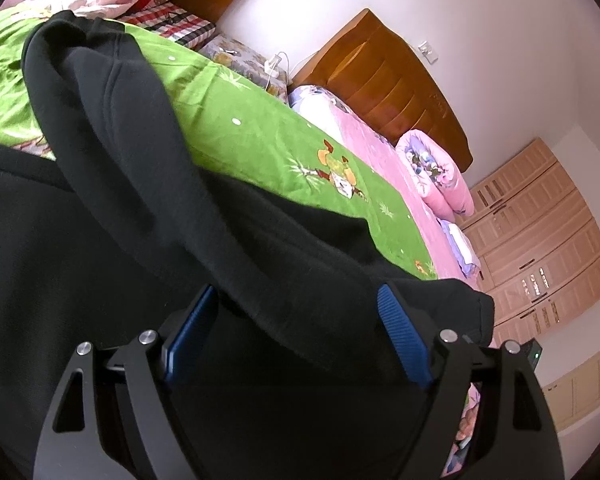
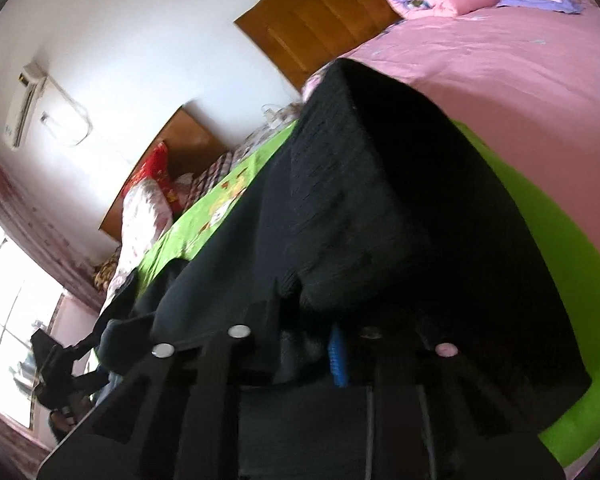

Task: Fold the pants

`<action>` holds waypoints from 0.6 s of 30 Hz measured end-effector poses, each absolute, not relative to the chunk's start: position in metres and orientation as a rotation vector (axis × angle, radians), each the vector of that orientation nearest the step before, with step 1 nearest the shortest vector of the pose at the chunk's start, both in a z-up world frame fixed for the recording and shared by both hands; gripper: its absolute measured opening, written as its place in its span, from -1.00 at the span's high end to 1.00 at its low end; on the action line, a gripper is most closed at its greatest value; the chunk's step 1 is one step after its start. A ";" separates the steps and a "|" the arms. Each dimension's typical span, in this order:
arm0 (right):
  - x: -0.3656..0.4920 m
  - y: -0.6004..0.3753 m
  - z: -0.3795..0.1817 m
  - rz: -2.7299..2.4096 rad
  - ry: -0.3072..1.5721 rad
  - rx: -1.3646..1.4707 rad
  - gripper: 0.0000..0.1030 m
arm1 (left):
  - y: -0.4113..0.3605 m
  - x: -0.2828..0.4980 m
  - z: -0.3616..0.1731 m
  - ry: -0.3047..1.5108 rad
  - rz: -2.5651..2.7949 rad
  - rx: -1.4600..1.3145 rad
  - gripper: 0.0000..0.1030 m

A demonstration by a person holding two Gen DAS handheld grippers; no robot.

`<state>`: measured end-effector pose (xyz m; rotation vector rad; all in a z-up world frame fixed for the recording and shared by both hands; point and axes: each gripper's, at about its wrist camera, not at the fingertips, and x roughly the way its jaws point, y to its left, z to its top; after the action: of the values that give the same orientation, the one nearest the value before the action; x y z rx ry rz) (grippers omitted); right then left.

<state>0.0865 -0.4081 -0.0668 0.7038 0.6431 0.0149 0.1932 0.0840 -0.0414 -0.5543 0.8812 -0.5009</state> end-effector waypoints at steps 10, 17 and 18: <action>0.062 -0.412 -0.029 0.065 0.511 0.731 0.75 | 0.088 0.196 0.007 0.745 -0.419 -0.504 0.81; 0.030 -0.432 0.001 0.105 0.471 0.789 0.75 | 0.086 0.108 0.063 0.556 -0.508 -0.317 0.78; 0.018 -0.434 -0.008 0.097 0.502 0.794 0.75 | 0.081 0.097 0.058 0.573 -0.506 -0.277 0.77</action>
<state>0.0177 -0.4344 -0.0076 0.7944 0.5020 0.0970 0.0974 0.0815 0.0577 -0.2765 0.5735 -0.5059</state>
